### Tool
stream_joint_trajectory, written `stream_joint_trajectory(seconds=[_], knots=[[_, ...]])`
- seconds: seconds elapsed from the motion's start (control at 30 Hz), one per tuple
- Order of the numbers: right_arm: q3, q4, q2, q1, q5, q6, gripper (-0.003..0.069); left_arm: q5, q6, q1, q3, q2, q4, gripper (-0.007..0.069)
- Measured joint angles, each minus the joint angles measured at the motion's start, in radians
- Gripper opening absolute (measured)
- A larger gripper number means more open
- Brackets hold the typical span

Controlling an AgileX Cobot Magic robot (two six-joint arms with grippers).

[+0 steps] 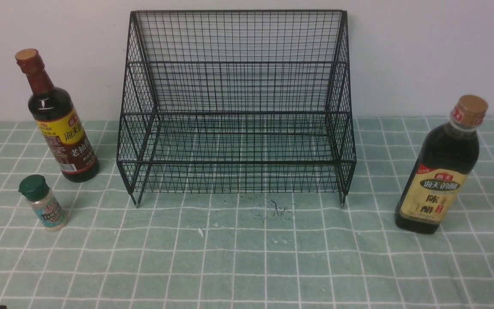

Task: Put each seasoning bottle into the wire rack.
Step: Use the right arm to grab the condiment bottle closest to it

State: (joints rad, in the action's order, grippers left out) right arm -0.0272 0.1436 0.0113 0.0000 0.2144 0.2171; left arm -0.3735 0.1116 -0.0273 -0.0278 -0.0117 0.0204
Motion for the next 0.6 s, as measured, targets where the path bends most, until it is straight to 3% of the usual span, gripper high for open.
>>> stream_joint_trajectory(seconds=[0.13,0.23,0.47,0.53,0.6], knots=[[0.0,0.234,0.0,0.0,-0.146,0.131,-0.0015,0.0,0.0,0.0,0.0,0.0,0.0,-0.0006],[0.0,0.325,0.0,0.0,-0.179,0.154,-0.0015,0.0,0.0,0.0,0.0,0.0,0.001,-0.0006],[0.001,0.366,0.001,0.002,-0.336,0.156,-0.0015,0.0,0.0,0.0,0.0,0.0,0.0,-0.0006],[0.039,0.364,0.001,0.012,-0.309,0.165,-0.0015,0.0,0.0,0.0,0.0,0.0,0.0,-0.0006],[0.152,0.31,-0.025,0.045,-0.168,0.16,-0.0015,0.0,0.0,0.0,0.0,0.0,0.0,-0.0006]])
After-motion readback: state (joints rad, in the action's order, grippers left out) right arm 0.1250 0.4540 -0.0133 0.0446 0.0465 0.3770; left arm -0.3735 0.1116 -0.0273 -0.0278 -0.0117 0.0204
